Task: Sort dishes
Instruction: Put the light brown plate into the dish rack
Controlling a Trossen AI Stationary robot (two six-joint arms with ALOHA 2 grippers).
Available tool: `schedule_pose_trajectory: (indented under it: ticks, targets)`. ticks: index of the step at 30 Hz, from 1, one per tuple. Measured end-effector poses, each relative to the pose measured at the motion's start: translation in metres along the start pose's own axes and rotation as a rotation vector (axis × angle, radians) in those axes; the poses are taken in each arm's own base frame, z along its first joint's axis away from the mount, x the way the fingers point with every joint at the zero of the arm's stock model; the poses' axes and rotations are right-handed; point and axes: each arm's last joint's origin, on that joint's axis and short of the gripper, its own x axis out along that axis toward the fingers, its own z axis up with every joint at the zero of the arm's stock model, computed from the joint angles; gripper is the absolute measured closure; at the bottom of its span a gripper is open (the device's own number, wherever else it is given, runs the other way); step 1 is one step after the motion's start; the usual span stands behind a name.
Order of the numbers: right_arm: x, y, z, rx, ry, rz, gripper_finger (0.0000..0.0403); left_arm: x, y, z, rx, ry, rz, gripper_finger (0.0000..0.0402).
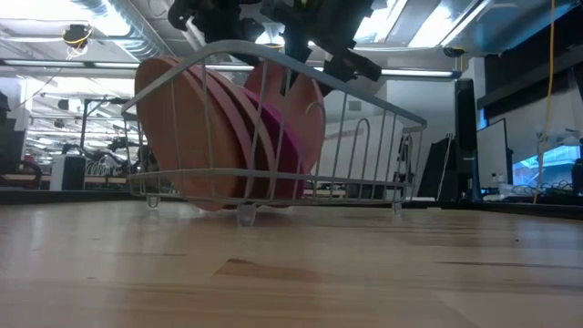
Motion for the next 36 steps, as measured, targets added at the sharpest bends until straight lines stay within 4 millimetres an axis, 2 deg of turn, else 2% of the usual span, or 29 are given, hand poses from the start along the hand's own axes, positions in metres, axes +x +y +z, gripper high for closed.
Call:
schedule_pose_trajectory:
  ticks: [6,11,17,21,26,30,36]
  targets:
    - [0.000,0.001,-0.001,-0.097,0.033,0.021,0.0193,0.000,-0.003,-0.002,-0.006,0.027,-0.024,0.0401]
    - [0.000,0.000,-0.001,-0.101,0.028,0.012,0.0193,0.000,-0.010,-0.004,-0.015,0.065,-0.071,0.0401]
    - [-0.001,-0.002,-0.003,-0.115,0.028,-0.023,0.0193,-0.001,-0.025,0.014,0.077,-0.006,-0.077,0.0401]
    - [-0.001,-0.003,-0.003,-0.117,0.028,-0.026,0.0193,-0.003,-0.023,0.028,0.135,-0.125,0.000,0.0401]
    - [-0.001,-0.002,-0.003,-0.113,0.047,-0.005,0.0193,-0.004,-0.023,0.026,0.043,-0.109,-0.013,0.0401]
    - [-0.001,-0.001,-0.003,-0.113,0.050,-0.001,0.0193,-0.021,-0.041,0.019,-0.023,-0.026,-0.099,0.0401]
    - [-0.001,-0.002,-0.003,-0.111,0.053,0.000,0.0193,-0.077,-0.063,0.009,-0.121,-0.091,-0.093,0.0401]
